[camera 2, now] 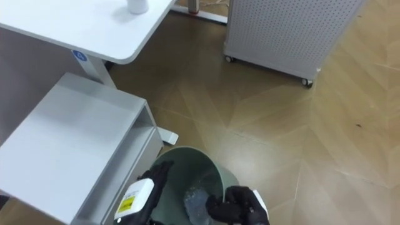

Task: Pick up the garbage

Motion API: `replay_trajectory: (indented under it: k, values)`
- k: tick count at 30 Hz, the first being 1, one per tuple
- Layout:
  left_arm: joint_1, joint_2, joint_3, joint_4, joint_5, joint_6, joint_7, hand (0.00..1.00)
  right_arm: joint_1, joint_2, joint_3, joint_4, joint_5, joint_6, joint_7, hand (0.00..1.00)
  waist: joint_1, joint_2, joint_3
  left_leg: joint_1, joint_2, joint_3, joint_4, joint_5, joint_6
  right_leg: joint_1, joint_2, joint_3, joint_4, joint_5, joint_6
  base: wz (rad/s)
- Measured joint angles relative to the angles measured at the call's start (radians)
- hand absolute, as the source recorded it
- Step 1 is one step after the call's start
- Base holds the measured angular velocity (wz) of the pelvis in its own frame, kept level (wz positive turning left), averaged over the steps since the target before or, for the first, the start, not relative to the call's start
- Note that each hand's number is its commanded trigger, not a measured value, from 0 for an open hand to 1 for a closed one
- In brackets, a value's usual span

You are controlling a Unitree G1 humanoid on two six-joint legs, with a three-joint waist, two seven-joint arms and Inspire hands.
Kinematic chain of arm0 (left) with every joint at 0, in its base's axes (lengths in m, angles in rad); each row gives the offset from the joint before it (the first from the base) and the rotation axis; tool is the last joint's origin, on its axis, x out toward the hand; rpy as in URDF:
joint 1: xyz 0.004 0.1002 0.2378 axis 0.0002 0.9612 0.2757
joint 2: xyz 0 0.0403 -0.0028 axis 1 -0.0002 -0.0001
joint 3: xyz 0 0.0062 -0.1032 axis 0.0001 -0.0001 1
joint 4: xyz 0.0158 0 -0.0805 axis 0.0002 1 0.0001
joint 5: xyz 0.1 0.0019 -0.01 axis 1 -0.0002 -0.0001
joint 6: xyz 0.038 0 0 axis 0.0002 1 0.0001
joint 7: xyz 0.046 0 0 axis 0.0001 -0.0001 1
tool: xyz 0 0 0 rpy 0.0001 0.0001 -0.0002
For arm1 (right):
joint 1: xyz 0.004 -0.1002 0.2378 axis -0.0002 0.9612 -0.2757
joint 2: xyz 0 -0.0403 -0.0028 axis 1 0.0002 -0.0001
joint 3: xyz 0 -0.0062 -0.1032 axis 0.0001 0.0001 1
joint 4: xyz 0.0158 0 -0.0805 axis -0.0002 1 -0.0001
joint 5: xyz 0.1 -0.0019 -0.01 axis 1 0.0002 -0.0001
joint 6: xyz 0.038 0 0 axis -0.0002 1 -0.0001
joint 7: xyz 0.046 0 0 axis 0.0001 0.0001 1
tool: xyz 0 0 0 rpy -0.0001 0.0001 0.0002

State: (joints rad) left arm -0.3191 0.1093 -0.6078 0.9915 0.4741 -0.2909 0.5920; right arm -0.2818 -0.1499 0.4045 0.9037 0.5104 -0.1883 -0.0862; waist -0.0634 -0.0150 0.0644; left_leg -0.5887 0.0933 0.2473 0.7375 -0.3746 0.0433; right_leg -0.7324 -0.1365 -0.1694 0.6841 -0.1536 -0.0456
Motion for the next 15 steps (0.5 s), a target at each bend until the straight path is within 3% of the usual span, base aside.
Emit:
replay_trajectory:
  k: [4, 8, 9, 13, 15]
  values:
    - [0.032, 0.004, 0.055, -0.042, 0.023, -0.001, 0.001, 0.0, 0.037, -0.007, -0.044, 0.0, -0.014, -0.014, -0.021, 1.0, 0.001, 0.0, -0.0003, 0.053, 0.0, 0.002, -0.032, 0.002, -0.003, 0.053, 0.005, -0.001, -0.031, 0.001, 0.006, -0.02]
    - [0.082, 0.042, 0.103, -0.139, 0.032, -0.036, 0.005, 0.0, 0.09, -0.019, -0.101, -0.001, -0.038, -0.023, -0.05, 1.0, -0.006, -0.004, -0.0031, 0.127, -0.003, 0.0, -0.082, 0.005, -0.005, 0.128, 0.019, -0.006, -0.068, 0.0, 0.014, 0.0]
    - [0.115, 0.061, 0.122, -0.195, 0.034, -0.04, 0.005, 0.0, 0.106, -0.018, -0.124, -0.001, -0.05, -0.032, -0.054, 1.0, -0.014, -0.007, -0.009, 0.148, -0.005, 0.001, -0.098, 0.006, -0.006, 0.146, 0.023, -0.005, -0.084, -0.001, 0.018, 0.0]
    - [0.212, 0.101, 0.17, -0.36, 0.04, -0.059, 0.007, 0.0, 0.161, -0.019, -0.185, -0.004, -0.056, -0.042, -0.064, 1.0, -0.015, -0.012, -0.0193, 0.227, -0.003, 0.001, -0.152, 0.011, -0.013, 0.23, 0.048, -0.001, -0.144, 0.004, 0.027, -0.06]
    - [0.261, 0.106, 0.185, -0.423, 0.044, -0.068, 0.007, 0.0, 0.199, -0.022, -0.207, -0.003, -0.05, -0.047, -0.065, 1.0, -0.016, -0.01, -0.035, 0.296, -0.002, 0.001, -0.202, 0.017, -0.019, 0.301, 0.06, -0.012, -0.195, 0.008, 0.032, 0.0]
